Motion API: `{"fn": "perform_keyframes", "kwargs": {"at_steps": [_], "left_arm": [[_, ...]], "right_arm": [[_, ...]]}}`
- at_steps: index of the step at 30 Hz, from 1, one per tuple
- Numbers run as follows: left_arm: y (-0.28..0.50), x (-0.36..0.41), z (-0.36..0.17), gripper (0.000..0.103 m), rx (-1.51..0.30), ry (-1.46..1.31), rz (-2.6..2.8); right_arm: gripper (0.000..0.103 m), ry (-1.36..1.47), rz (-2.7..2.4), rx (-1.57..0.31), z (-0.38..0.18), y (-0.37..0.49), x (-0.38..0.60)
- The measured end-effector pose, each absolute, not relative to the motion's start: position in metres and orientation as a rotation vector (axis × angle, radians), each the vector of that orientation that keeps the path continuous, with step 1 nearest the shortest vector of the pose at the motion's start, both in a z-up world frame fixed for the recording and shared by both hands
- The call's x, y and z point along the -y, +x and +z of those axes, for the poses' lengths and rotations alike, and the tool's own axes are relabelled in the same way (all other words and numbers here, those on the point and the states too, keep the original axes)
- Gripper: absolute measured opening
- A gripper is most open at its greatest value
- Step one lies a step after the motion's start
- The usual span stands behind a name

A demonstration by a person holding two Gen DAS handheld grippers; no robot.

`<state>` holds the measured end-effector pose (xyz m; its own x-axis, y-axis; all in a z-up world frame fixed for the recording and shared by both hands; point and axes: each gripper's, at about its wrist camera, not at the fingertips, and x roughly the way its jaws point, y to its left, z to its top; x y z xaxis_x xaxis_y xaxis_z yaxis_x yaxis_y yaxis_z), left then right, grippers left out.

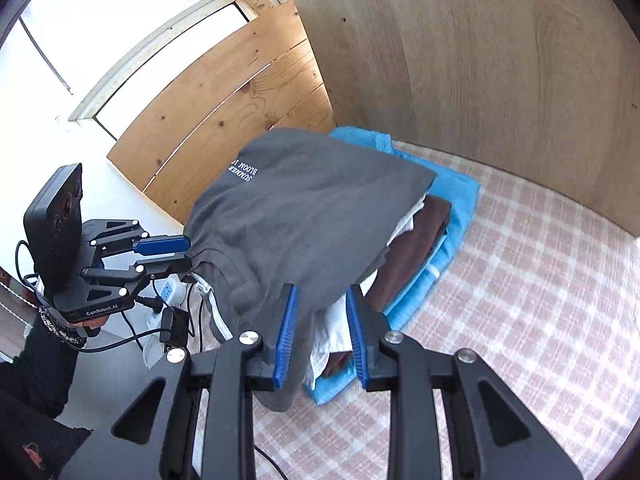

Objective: Fold clothes
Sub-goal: 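Lower the sweatshirt onto the stack on the blue towel with both grippers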

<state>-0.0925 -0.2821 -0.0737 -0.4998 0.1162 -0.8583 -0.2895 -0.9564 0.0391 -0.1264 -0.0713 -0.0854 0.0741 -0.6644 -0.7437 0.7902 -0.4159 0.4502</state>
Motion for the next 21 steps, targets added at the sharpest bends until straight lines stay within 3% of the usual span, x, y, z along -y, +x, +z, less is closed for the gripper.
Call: {"fn": "perform_keyframes", "kwargs": {"at_steps": [5,11,13,14,15,18,21], "left_arm": [[-0.096,0.256,-0.094,0.020,-0.440,-1.458,2.443],[-0.112,0.250,-0.102,0.019,-0.462,-1.480,2.414],[-0.114,0.249,-0.104,0.011,-0.444,-1.468,2.414],[-0.115,0.249,-0.104,0.000,-0.437,-1.464,2.406],[-0.116,0.249,-0.104,0.001,-0.439,-1.466,2.400],[-0.113,0.250,-0.110,0.001,-0.457,-1.465,2.393],[-0.108,0.253,-0.115,0.001,-0.478,-1.467,2.402]], "right_arm": [[0.025,1.265,-1.539,-0.108,-0.108,-0.097,0.058],[0.025,1.293,-1.508,-0.122,-0.121,-0.087,0.067],[0.025,1.302,-1.497,-0.135,-0.124,-0.084,0.072],[0.025,1.299,-1.499,-0.150,-0.124,-0.082,0.074],[0.024,1.292,-1.504,-0.167,-0.124,-0.080,0.075],[0.009,1.262,-1.521,-0.204,-0.119,-0.076,0.076],[0.009,1.263,-1.521,-0.221,-0.118,-0.077,0.076]]}}
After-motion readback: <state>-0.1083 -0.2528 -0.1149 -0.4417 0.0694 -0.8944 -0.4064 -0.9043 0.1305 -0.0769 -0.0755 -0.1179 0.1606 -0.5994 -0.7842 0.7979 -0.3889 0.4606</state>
